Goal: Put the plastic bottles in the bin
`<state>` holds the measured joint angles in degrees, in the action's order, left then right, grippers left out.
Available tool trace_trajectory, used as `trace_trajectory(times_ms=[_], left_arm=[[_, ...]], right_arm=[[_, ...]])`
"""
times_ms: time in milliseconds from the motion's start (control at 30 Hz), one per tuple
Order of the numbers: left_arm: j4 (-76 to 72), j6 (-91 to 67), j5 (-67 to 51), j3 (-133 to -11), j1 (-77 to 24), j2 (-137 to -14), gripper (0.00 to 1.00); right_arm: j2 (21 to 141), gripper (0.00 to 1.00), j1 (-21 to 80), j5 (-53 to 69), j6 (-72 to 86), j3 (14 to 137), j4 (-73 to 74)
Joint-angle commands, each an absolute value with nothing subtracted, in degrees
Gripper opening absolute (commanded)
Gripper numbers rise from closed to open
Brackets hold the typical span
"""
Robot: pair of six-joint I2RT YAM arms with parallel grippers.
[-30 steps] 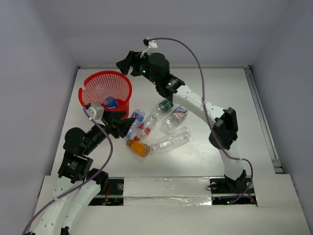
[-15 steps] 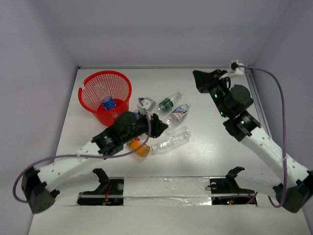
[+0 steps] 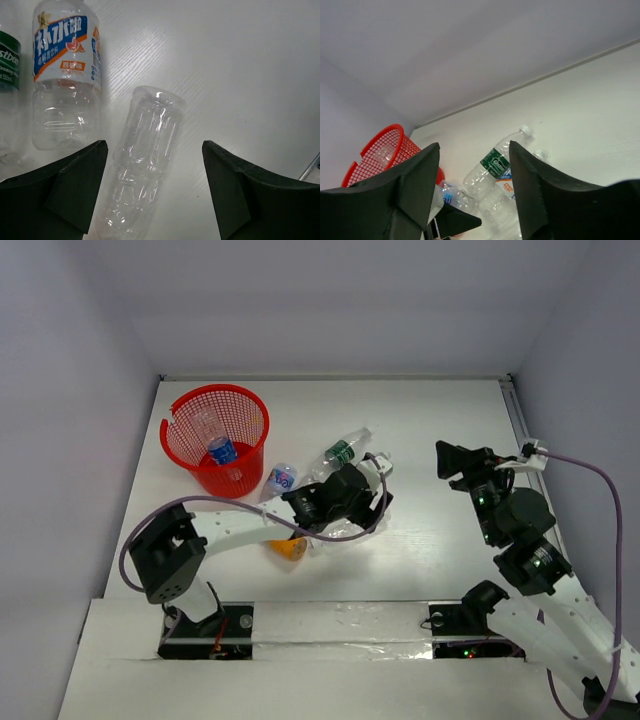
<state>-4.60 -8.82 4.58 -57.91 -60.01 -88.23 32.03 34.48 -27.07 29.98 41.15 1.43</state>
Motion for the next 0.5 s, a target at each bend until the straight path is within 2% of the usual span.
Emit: trace_trajectory(times_ms=[0,233,333,467], left_arm=[[-6.15,-7.12,4.83,-60.56,-60.12,-89.9,0.75],[-6.51,-7.12,4.22,-62.39,-60.12,-95.44,0.77],[-5.36,-7.21,5.71,-64.24,-60.12,-98.52,0.77],[-5.45,-6.68,5.1,-65.74,-60.12,-102.99,0.77]], right_arm=[[30.15,0.64,34.19,-27.78,31.11,39.2,3.25],[31.38,0.67,34.19,-23.91,31.64,37.88,2.9],[31.9,0.73,34.19,-22.42,31.2,38.32,3.16],[31.91,0.76,34.19,-21.97,30.85,39.29,4.22]])
